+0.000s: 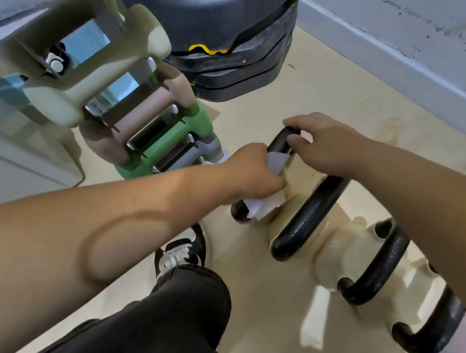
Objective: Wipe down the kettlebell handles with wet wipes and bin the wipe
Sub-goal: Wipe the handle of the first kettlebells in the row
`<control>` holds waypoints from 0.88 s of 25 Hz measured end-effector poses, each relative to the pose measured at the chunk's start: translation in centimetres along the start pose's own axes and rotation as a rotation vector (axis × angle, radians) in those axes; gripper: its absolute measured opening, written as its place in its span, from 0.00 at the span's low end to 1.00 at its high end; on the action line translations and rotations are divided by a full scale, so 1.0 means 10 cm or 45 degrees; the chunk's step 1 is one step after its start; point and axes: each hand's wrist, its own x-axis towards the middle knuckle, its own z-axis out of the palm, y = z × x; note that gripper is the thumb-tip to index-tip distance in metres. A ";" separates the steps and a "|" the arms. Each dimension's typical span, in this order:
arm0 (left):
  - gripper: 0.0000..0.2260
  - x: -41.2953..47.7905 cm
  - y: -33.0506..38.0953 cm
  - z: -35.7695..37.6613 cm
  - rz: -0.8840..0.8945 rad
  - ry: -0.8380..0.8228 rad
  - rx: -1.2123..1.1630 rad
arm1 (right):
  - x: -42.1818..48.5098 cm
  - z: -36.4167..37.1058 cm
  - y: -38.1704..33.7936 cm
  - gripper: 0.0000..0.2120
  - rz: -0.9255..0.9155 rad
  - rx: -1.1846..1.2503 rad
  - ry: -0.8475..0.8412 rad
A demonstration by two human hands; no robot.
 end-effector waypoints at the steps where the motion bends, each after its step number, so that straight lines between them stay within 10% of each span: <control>1: 0.18 0.01 -0.01 -0.01 -0.008 -0.025 -0.083 | 0.00 -0.03 -0.02 0.26 -0.006 -0.042 -0.018; 7: 0.28 -0.64 -0.73 0.33 0.409 0.215 -0.218 | -0.04 -0.03 0.01 0.36 0.046 -0.133 0.050; 22: 0.36 -0.31 -0.09 0.17 0.319 0.221 0.044 | -0.01 -0.12 0.15 0.19 0.035 0.168 0.037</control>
